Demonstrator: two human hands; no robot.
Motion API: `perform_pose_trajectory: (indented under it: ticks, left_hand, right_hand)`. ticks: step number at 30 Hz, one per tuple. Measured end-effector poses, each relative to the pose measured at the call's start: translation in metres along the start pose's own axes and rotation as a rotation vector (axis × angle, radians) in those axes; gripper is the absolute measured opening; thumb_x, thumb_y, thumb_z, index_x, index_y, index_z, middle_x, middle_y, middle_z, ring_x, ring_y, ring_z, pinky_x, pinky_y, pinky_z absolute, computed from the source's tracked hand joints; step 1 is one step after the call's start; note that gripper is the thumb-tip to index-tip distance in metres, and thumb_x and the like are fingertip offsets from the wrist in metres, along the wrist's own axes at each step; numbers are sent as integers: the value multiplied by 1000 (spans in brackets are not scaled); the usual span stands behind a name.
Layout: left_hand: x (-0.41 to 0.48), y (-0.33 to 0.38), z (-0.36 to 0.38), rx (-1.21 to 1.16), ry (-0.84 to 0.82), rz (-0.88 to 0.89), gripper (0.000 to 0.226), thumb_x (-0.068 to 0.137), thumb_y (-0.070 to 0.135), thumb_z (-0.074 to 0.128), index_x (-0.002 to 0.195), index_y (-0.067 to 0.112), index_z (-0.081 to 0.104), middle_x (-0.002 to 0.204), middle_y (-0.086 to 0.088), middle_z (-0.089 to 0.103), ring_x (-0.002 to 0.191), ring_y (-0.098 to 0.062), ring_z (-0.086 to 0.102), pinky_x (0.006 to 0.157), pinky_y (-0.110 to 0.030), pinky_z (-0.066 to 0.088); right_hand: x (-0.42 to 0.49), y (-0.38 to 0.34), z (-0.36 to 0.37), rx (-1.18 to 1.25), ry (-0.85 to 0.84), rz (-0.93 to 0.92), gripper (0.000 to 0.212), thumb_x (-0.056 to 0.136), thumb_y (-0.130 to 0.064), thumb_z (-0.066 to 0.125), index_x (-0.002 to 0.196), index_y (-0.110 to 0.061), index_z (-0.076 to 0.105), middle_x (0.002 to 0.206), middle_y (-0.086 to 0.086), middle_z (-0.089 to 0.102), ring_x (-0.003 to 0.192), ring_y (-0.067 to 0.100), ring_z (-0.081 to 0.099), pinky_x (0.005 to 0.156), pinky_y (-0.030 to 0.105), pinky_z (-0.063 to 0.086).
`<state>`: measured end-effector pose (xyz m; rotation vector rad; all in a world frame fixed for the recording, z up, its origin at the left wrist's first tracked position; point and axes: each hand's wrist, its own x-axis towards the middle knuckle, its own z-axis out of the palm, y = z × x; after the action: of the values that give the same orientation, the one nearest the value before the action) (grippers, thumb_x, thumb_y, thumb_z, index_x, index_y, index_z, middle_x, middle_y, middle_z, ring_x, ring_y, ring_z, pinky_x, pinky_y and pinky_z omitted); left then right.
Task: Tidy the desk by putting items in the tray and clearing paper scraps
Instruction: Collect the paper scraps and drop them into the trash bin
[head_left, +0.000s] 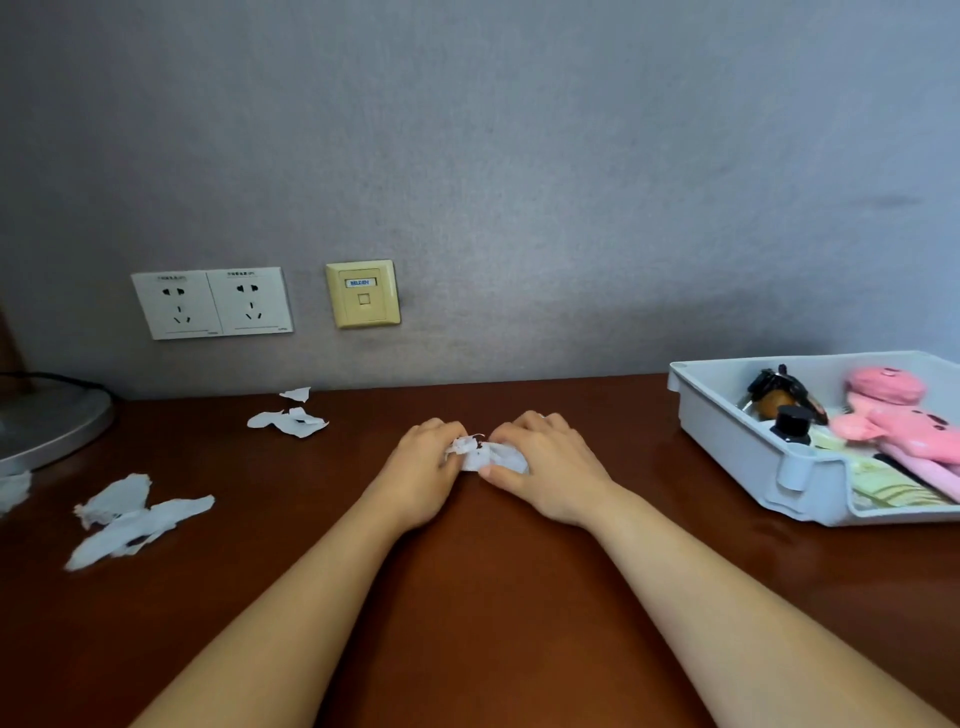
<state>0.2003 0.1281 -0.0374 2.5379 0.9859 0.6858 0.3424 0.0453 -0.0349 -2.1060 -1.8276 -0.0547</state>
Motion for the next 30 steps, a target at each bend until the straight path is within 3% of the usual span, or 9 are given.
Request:
perform_pose_trajectory:
  ticks: [3, 6, 11, 15, 18, 21, 24, 27, 30]
  left_hand:
    - [-2, 0, -1, -30, 11, -17, 19, 95, 13, 44, 81, 7, 54, 75, 4, 43, 77, -19, 45, 62, -25, 32]
    - [-4, 0, -2, -75, 18, -35, 30, 96, 17, 44, 66, 17, 42, 68, 4, 43, 68, -15, 41, 61, -29, 31]
    - [-5, 1, -5, -71, 52, -41, 31, 96, 21, 44, 66, 20, 42, 64, 3, 46, 66, -18, 44, 61, -32, 32]
    - [-5, 1, -6, -109, 97, -48, 32, 96, 23, 46, 65, 17, 43, 63, 1, 47, 64, -18, 44, 60, -32, 34]
    - [-5, 0, -6, -143, 136, -47, 34, 96, 24, 46, 64, 14, 43, 61, -1, 45, 60, -15, 40, 58, -30, 31]
    - [-6, 0, -7, -191, 184, -57, 42, 96, 23, 47, 57, 17, 36, 55, 4, 38, 55, -12, 34, 55, -28, 26]
    - [-9, 3, -9, -229, 219, -81, 45, 97, 24, 46, 54, 16, 33, 52, 7, 37, 52, -10, 32, 51, -25, 24]
    - [-17, 11, -13, -268, 217, -112, 45, 97, 21, 45, 54, 13, 35, 50, 8, 40, 51, -11, 36, 50, -21, 26]
    - [-33, 23, -19, -271, 194, -75, 46, 96, 13, 45, 53, 15, 31, 56, -1, 48, 58, -19, 41, 62, -27, 31]
  right_hand:
    - [0, -2, 0, 17, 14, -21, 39, 92, -46, 48, 126, -27, 51, 123, 1, 50, 114, 23, 42, 96, 35, 38]
    - [0, -3, 0, 62, 55, -47, 28, 94, -36, 49, 117, -21, 55, 112, 2, 53, 106, 21, 46, 90, 32, 40]
    - [3, -1, 2, 135, 105, -40, 15, 93, -31, 54, 90, -17, 57, 87, -3, 45, 86, 21, 50, 74, 33, 41]
    - [4, 5, 1, 341, 239, 37, 25, 89, -23, 61, 69, -20, 47, 89, -2, 45, 81, 19, 50, 70, 26, 37]
    - [3, 10, -5, 503, 407, 164, 25, 88, -13, 61, 67, -13, 47, 77, 1, 49, 67, 11, 45, 55, 9, 36]
    - [1, 16, -8, 647, 453, 271, 26, 88, -8, 60, 65, -11, 47, 62, 2, 52, 58, 13, 50, 46, 5, 37]
    - [-3, 15, -10, 701, 454, 306, 19, 89, -10, 59, 72, -10, 48, 62, 3, 56, 53, 9, 52, 43, 6, 39]
    - [-10, 13, -11, 682, 462, 309, 24, 89, -13, 57, 69, -15, 44, 60, -3, 47, 53, 10, 43, 48, 17, 39]
    - [-25, 7, -15, 670, 464, 289, 22, 89, -14, 57, 71, -11, 45, 61, -4, 41, 54, 8, 36, 43, 11, 32]
